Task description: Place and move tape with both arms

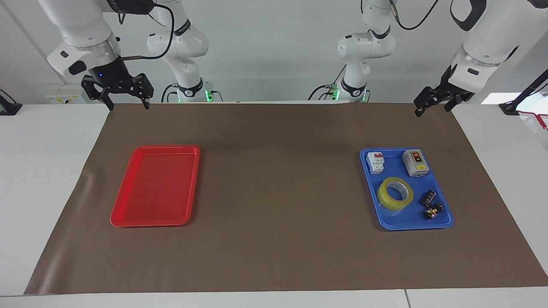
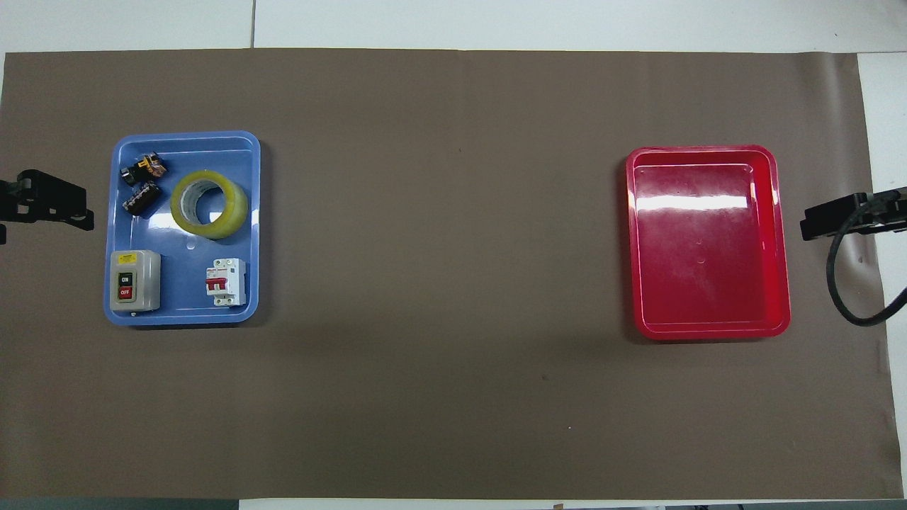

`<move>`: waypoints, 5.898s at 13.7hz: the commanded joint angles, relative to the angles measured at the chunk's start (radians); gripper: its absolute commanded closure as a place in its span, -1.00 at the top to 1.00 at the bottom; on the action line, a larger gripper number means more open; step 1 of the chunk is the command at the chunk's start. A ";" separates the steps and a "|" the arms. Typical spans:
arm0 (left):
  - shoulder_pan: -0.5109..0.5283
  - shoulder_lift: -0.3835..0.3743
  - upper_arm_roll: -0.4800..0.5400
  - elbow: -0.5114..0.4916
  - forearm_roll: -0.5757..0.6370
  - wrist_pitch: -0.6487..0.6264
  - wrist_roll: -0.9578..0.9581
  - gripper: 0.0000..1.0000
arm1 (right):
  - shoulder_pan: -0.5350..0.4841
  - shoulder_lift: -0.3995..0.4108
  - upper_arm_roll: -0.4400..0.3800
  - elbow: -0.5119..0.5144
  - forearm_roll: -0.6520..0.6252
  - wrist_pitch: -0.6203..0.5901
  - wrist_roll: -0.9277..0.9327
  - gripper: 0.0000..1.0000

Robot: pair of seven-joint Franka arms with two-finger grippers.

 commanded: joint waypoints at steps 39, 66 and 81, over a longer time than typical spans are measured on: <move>0.051 0.275 0.006 -0.519 -0.018 1.026 0.038 0.16 | -0.001 0.000 0.003 -0.003 0.028 0.003 0.050 1.00; -0.648 0.375 0.000 -0.319 0.191 0.858 -0.879 -1.00 | -0.002 -0.008 0.001 -0.017 0.028 0.004 0.060 1.00; -0.435 0.102 0.000 -0.390 0.179 0.642 -0.530 1.00 | 0.203 0.119 0.004 -0.064 0.071 0.190 0.183 1.00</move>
